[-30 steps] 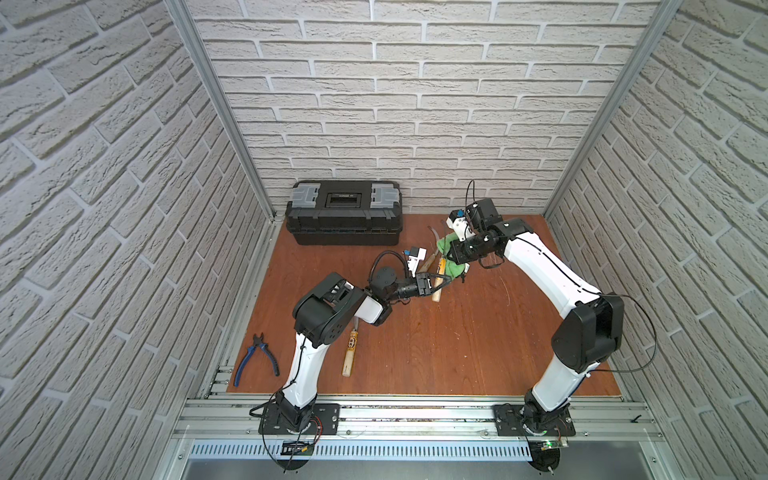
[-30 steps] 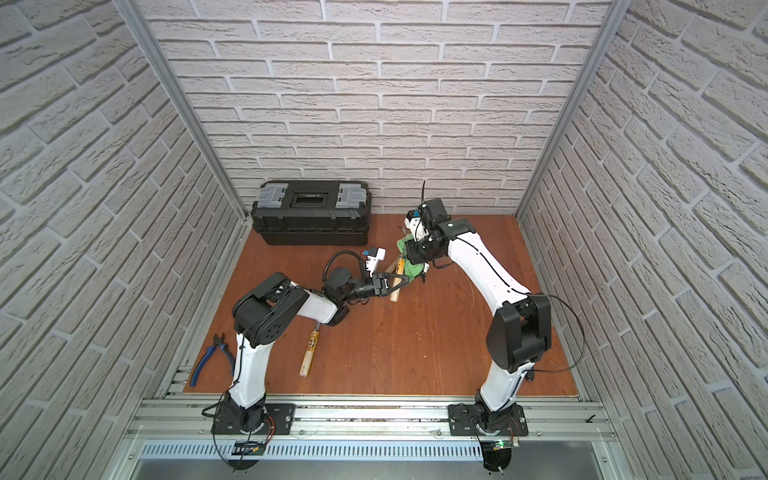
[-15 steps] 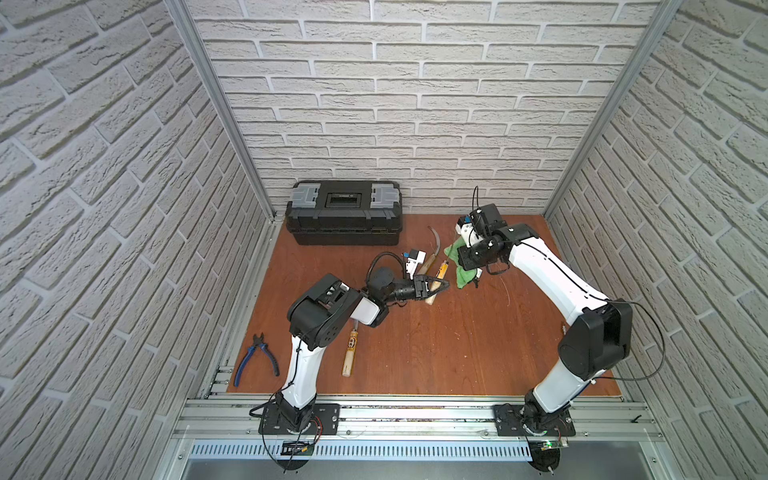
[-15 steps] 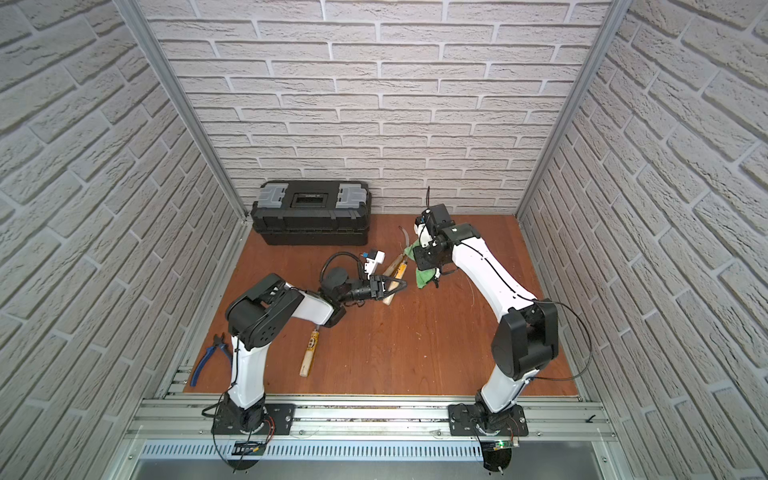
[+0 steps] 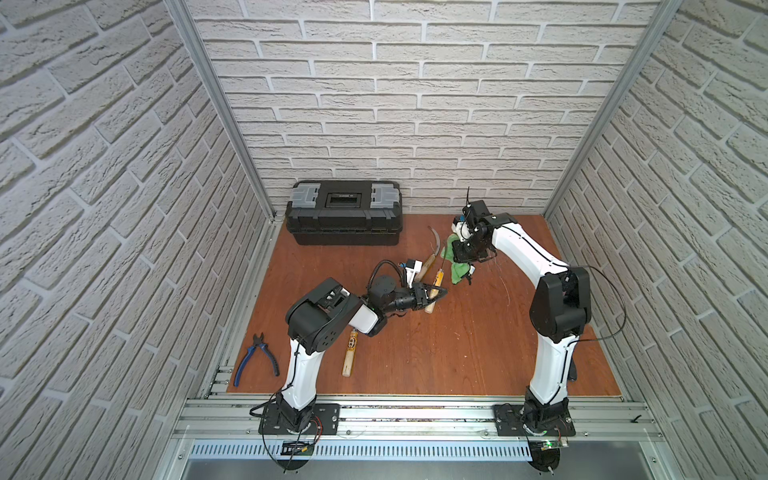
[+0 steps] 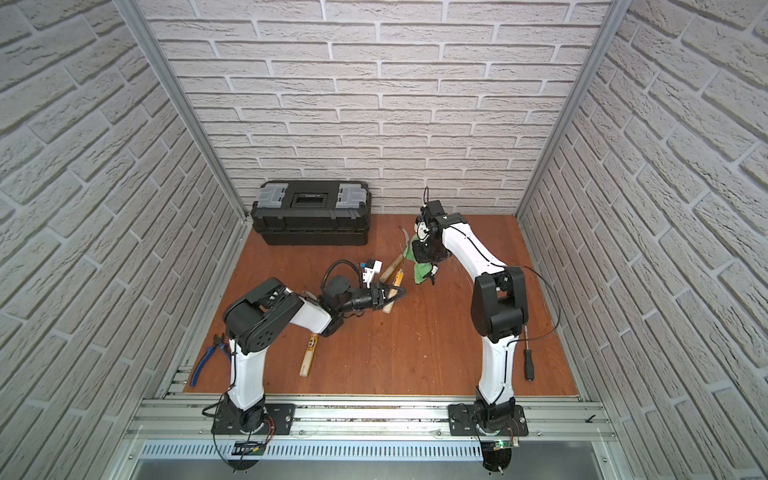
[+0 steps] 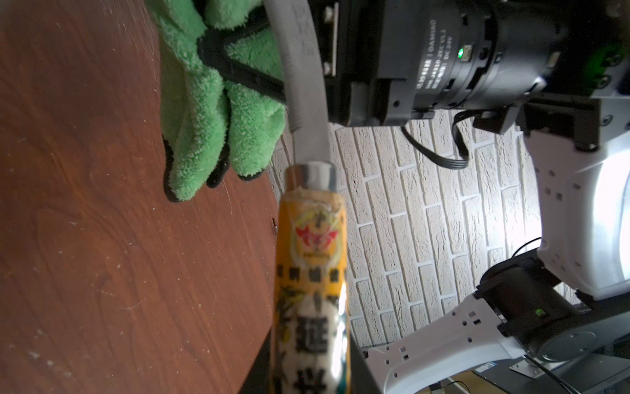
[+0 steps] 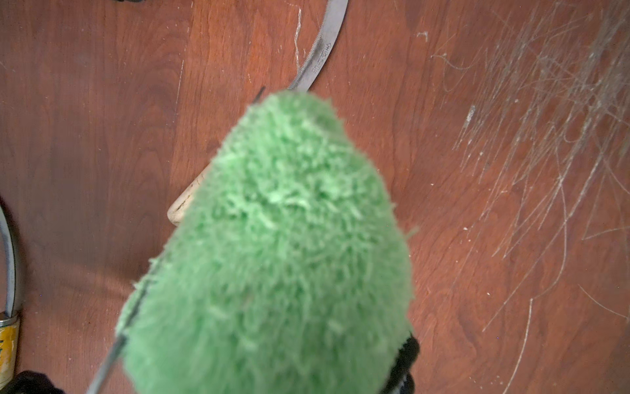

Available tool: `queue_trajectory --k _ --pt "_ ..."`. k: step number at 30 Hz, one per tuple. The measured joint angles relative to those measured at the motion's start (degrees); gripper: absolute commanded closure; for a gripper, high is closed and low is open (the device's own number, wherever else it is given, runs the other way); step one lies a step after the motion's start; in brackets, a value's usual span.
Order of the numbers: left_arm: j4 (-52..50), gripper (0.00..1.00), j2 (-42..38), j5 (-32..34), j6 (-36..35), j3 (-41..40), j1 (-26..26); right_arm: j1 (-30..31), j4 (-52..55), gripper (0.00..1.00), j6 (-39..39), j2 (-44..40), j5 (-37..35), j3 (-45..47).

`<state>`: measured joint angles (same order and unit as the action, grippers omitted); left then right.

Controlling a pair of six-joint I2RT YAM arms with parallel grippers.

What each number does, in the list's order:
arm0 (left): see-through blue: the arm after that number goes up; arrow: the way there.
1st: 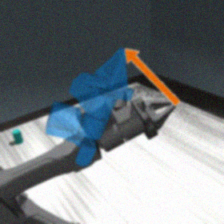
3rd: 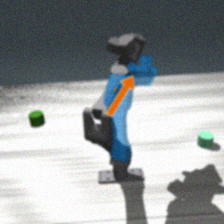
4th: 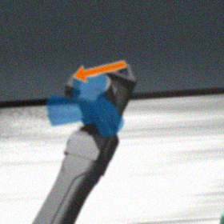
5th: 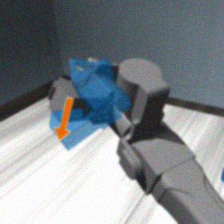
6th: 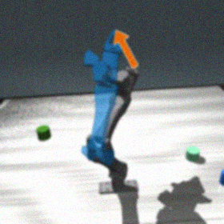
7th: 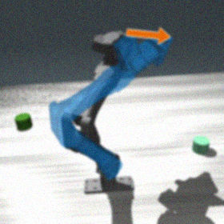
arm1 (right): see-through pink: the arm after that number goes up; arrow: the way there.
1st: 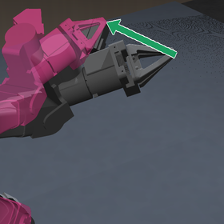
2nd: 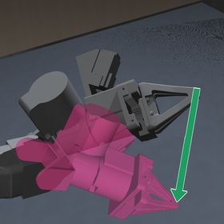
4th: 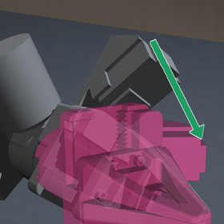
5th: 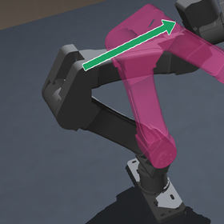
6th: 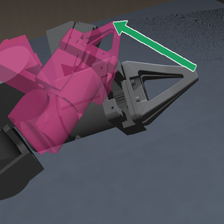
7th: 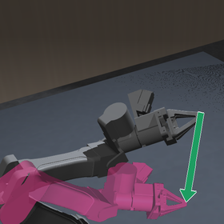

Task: Wipe small sickles with rags
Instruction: Wipe the small sickle.

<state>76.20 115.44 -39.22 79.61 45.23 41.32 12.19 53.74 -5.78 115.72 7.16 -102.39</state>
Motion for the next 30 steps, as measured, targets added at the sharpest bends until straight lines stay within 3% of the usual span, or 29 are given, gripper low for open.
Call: queue_trajectory --k 30 --pt "0.0 1.00 -2.1 2.2 0.2 -1.1 2.8 -0.8 1.9 0.96 0.7 5.6 5.8 -7.2"
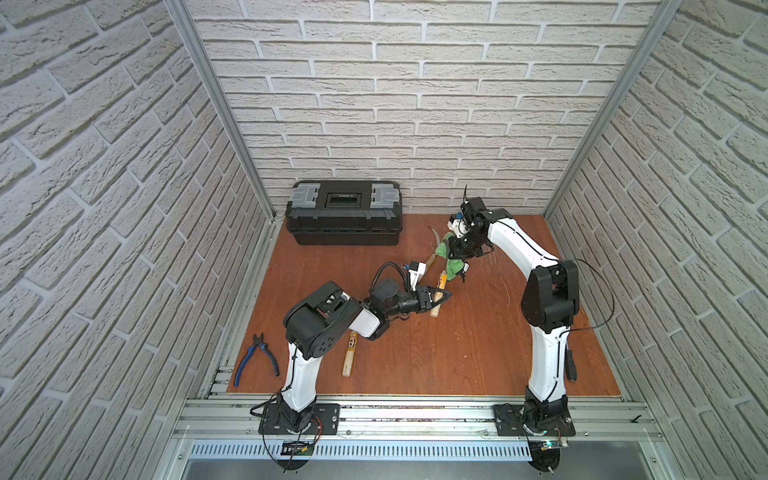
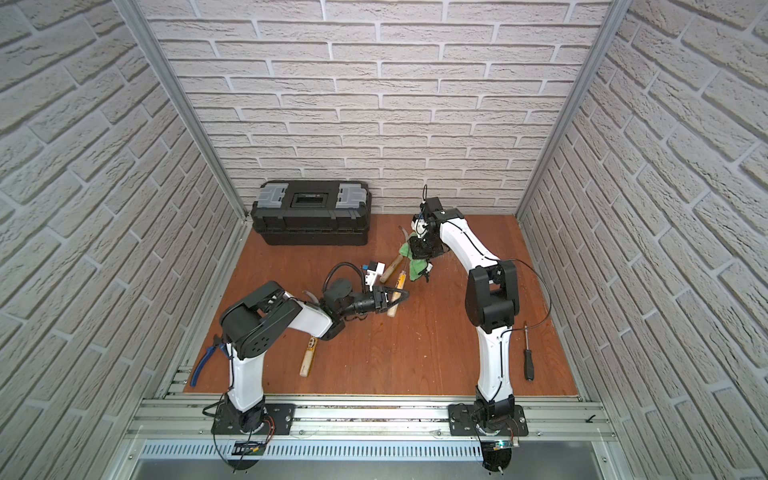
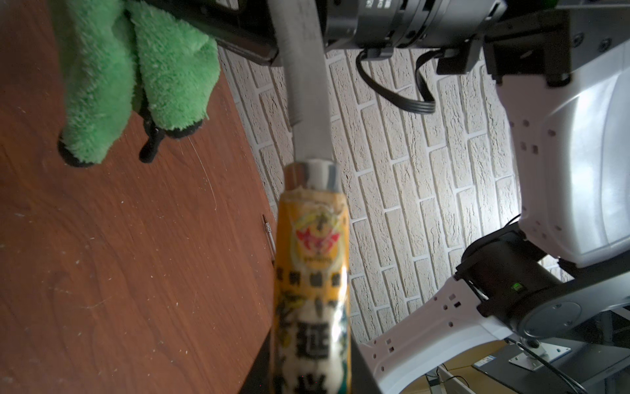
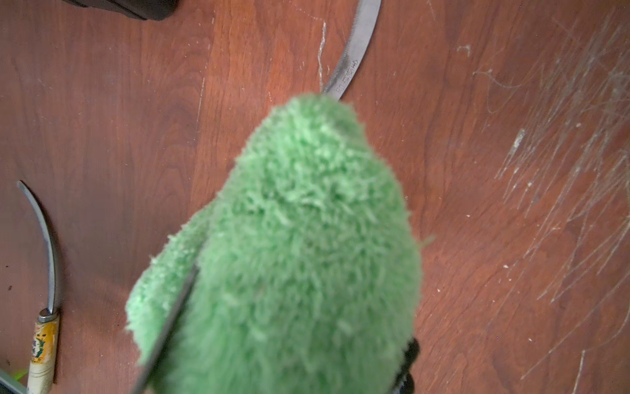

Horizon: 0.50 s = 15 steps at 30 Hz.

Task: Wipe small sickles with rags
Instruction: Wipe the small sickle.

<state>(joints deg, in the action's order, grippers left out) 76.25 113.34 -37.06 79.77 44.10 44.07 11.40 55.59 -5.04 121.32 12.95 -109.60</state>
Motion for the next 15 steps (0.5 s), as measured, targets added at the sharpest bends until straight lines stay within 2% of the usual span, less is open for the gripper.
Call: queue_trajectory --k 5,15 --pt "0.0 1.00 0.0 0.0 0.0 -0.3 0.0 0.0 -3.5 0.96 0.3 -3.4 1.5 5.2" --pt "4.9 1.00 2.0 -2.3 -0.9 2.1 -0.8 0.4 -5.7 0.96 1.2 -15.4 1.8 12.2"
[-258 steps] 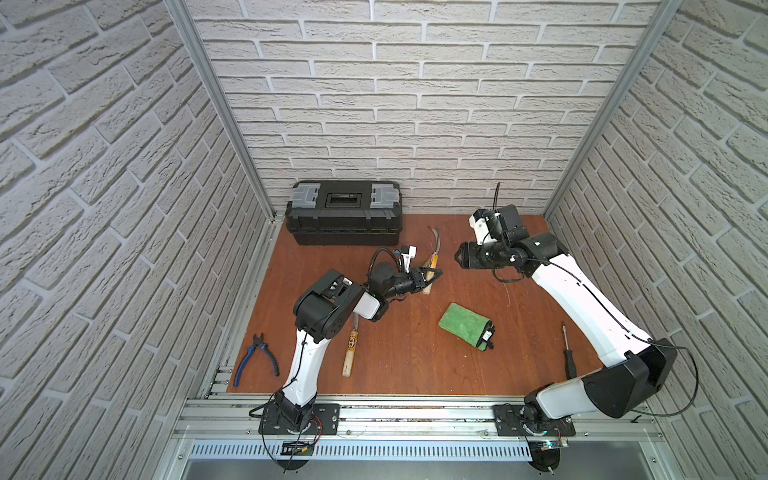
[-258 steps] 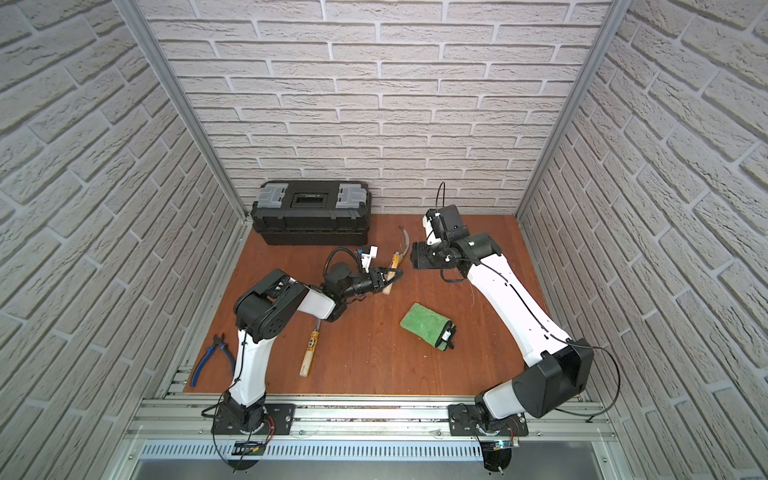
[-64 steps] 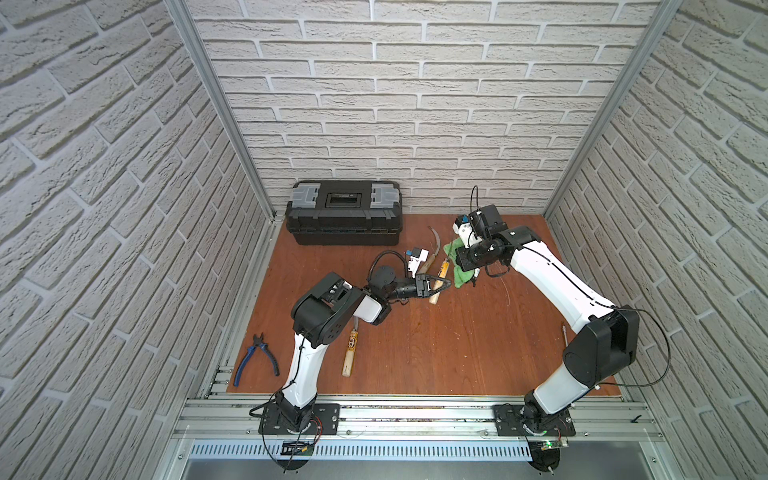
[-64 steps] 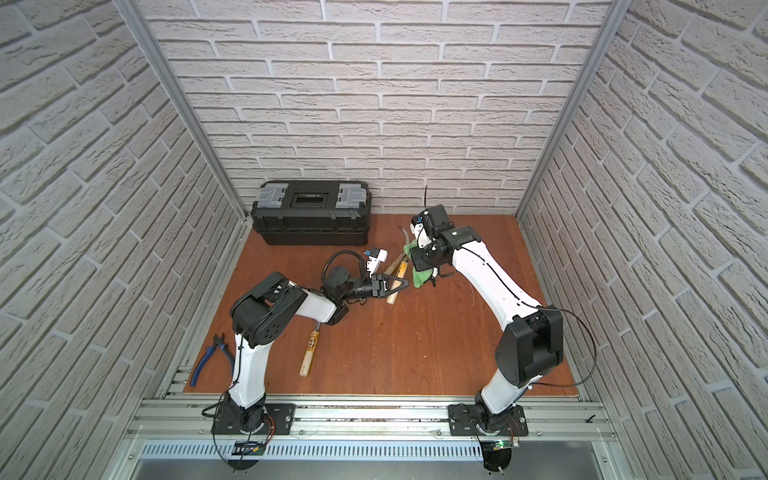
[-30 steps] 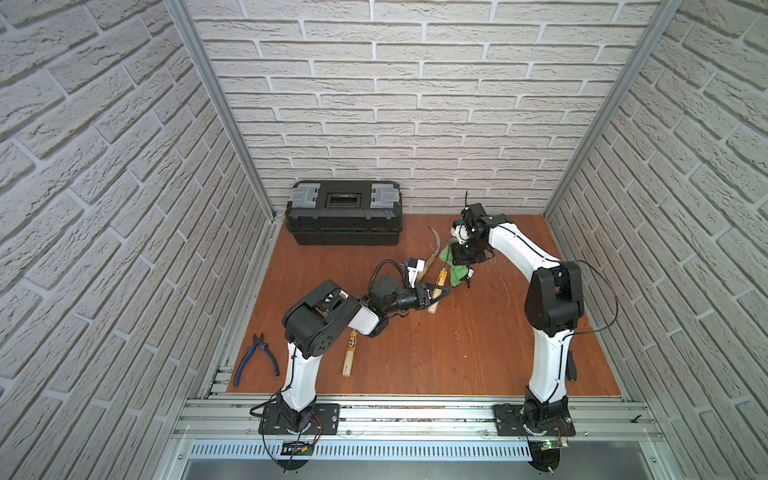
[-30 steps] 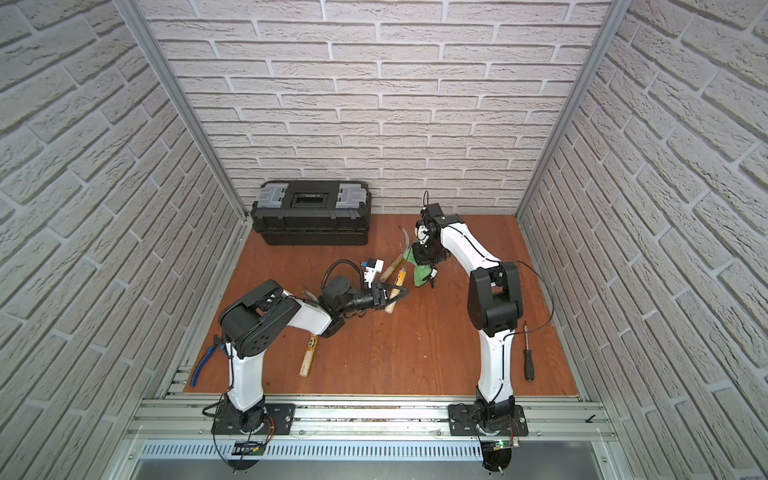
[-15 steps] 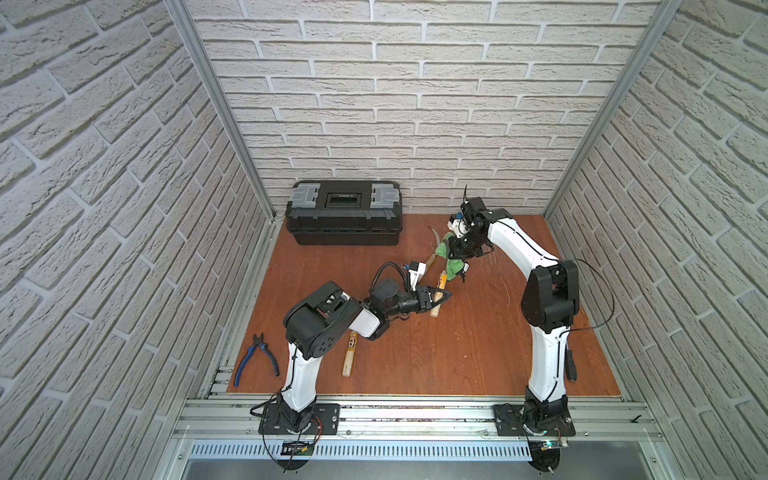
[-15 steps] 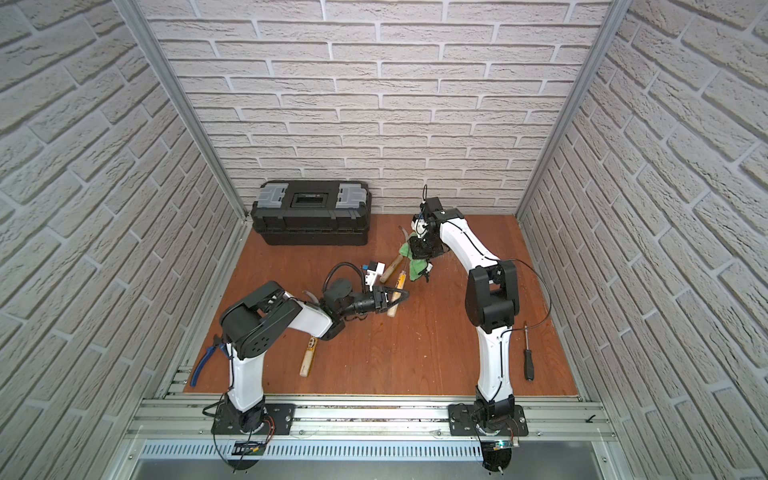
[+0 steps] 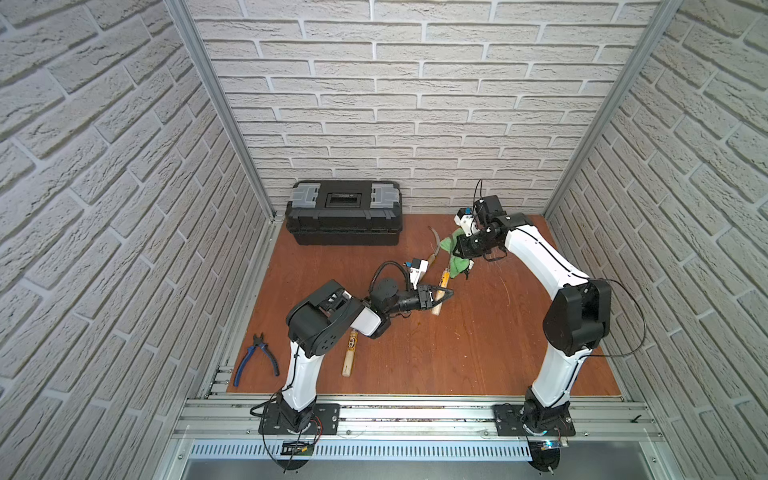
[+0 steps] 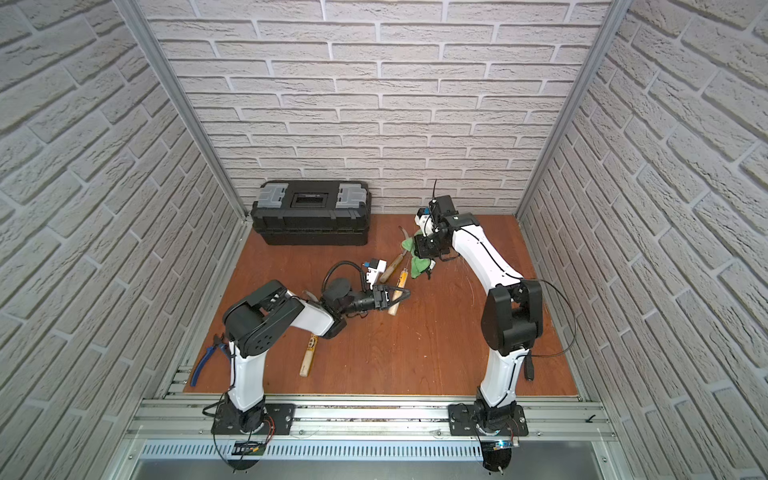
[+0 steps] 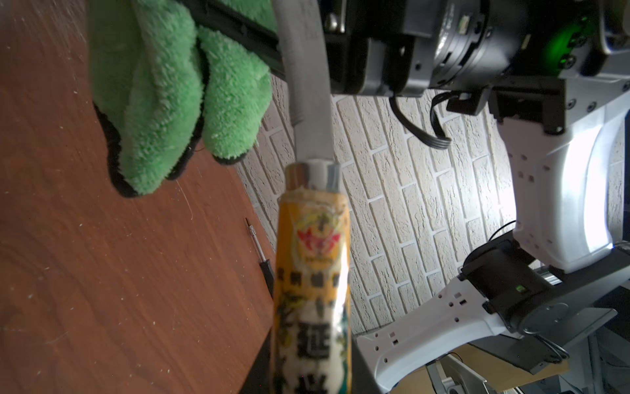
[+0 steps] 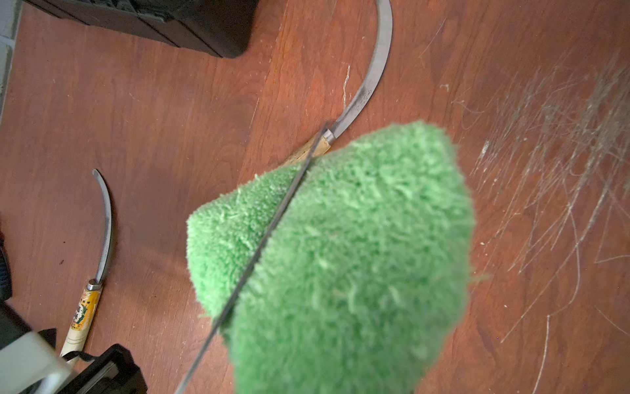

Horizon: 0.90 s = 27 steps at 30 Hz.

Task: Wipe small sickles with rags
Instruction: Wipe the small sickle.

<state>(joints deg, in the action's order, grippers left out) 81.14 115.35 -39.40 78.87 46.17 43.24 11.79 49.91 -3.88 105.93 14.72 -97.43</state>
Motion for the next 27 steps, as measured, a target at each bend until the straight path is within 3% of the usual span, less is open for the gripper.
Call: queue_trajectory --k 16,22,27 --pt "0.3 1.00 4.3 -6.1 0.2 4.7 -3.6 7.9 -3.3 0.96 0.0 -11.5 -8.0 13.2" --pt "-0.2 1.00 4.2 -8.2 0.7 4.8 -3.7 8.3 -4.3 0.96 -0.2 -14.5 -11.0 17.3" --pt "-1.8 1.00 1.1 -7.1 1.3 1.9 -3.8 5.2 -4.3 0.97 -1.4 -13.9 -9.1 17.3"
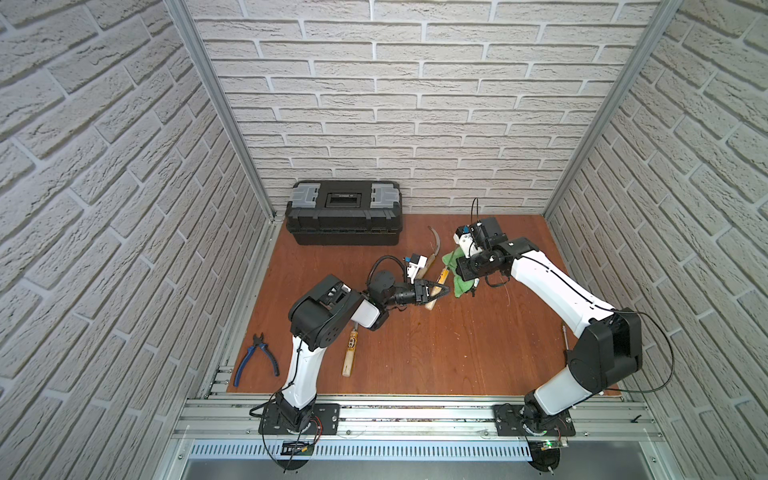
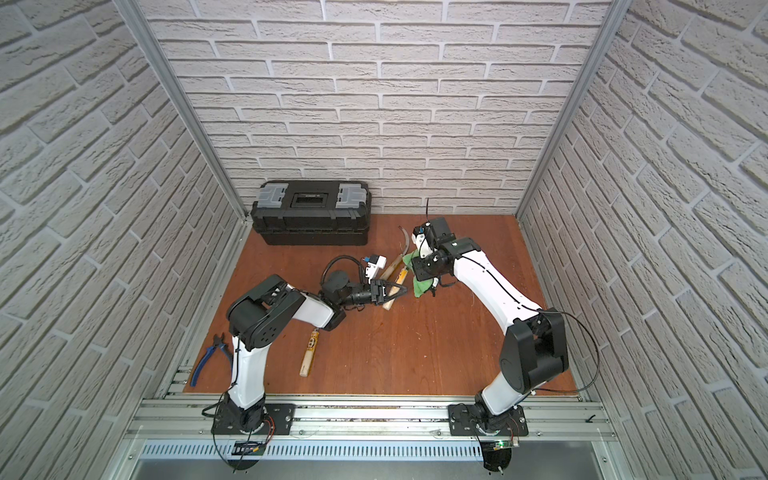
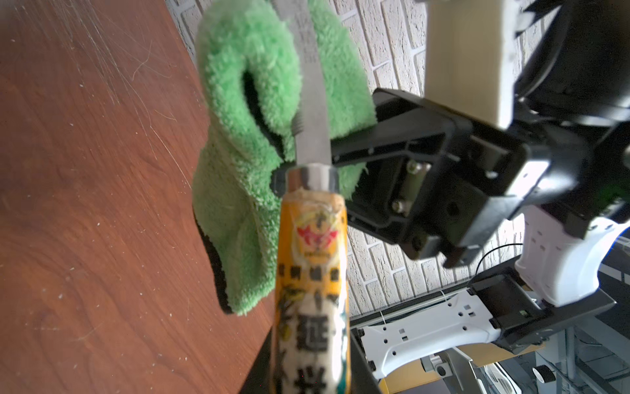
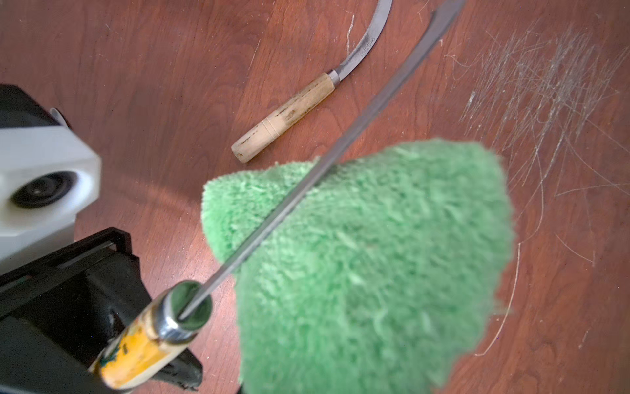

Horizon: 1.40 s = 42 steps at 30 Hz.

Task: Wipe small sickles with rags
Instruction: Wipe the small sickle.

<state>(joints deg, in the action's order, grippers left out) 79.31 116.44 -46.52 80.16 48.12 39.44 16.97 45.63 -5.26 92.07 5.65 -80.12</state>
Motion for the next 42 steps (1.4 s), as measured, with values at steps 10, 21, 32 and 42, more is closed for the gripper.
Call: queue_trajectory --k 10,21,32,42 --pt "-2.8 1.00 -5.2 5.9 0.7 -6.1 -0.9 -4.7 1.2 0.96 -2.8 14.4 2.9 -11.1" --pt "-3.1 1.00 -6.4 7.9 1.2 -6.4 2.1 -4.7 4.1 0.96 -2.7 27.5 5.9 -22.1" --pt "-3.1 1.00 -6.4 9.4 1.5 -8.4 3.7 -4.7 4.5 0.97 -2.7 28.7 7.7 -23.1" --pt "-3.1 1.00 -6.4 9.8 1.5 -8.5 4.0 -4.8 4.3 0.97 -2.3 28.2 9.4 -23.1"
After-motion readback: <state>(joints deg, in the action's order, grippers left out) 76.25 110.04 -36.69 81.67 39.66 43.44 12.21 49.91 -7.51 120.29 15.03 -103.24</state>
